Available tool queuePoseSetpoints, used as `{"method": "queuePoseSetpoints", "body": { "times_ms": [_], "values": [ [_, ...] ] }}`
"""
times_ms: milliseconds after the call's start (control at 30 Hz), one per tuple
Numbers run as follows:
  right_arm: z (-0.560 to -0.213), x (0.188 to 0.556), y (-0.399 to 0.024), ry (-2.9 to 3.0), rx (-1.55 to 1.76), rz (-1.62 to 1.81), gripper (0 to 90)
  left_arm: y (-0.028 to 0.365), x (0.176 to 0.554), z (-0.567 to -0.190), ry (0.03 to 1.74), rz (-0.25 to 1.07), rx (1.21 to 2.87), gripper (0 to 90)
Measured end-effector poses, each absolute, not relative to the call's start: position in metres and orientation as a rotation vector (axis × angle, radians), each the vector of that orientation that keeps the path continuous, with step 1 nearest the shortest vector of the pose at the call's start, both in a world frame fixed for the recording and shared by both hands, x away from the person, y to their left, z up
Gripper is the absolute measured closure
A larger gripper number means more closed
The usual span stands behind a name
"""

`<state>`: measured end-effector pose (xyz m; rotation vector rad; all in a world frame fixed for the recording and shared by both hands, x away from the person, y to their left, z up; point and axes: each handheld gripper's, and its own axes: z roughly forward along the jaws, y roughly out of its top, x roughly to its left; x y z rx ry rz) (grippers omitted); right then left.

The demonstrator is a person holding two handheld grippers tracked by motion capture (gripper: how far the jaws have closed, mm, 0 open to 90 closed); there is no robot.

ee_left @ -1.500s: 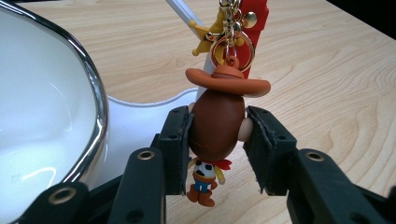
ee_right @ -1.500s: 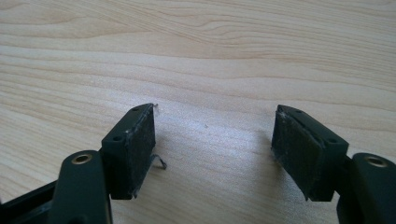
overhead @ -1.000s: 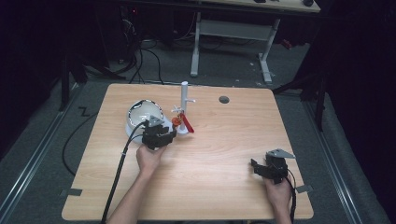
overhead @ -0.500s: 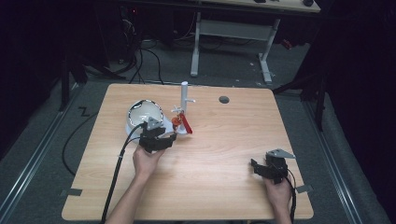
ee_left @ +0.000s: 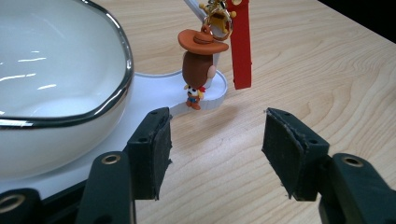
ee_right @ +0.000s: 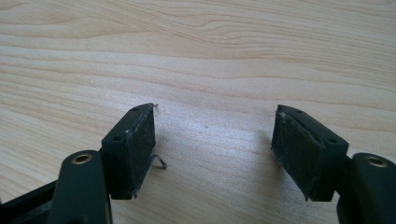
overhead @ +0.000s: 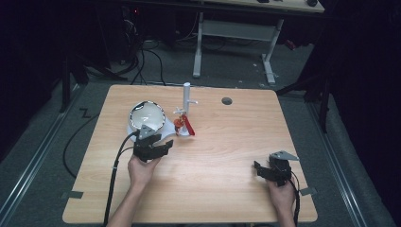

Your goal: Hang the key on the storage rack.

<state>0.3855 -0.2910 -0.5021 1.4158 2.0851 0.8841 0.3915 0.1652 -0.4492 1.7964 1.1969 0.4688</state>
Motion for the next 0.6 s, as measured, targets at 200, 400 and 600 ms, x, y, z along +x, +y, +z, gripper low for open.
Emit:
{"method": "queuePoseSetpoints", "body": {
  "times_ms": [200,400,600],
  "values": [
    [-0.502,0.386,-0.291,2.085,1.416,0.884,30.8,0.171,0.385,-0.450,1.205,0.466,1.785,41.2],
    [-0.502,0.386,-0.291,2.085,1.416,0.884,30.8,0.174,0.380,-0.450,1.207,0.462,1.775,40.6],
    [-0.502,0.386,-0.291,2.084,1.416,0.884,30.8,0.177,0.376,-0.451,1.214,0.456,1.772,39.6]
  ]
}}
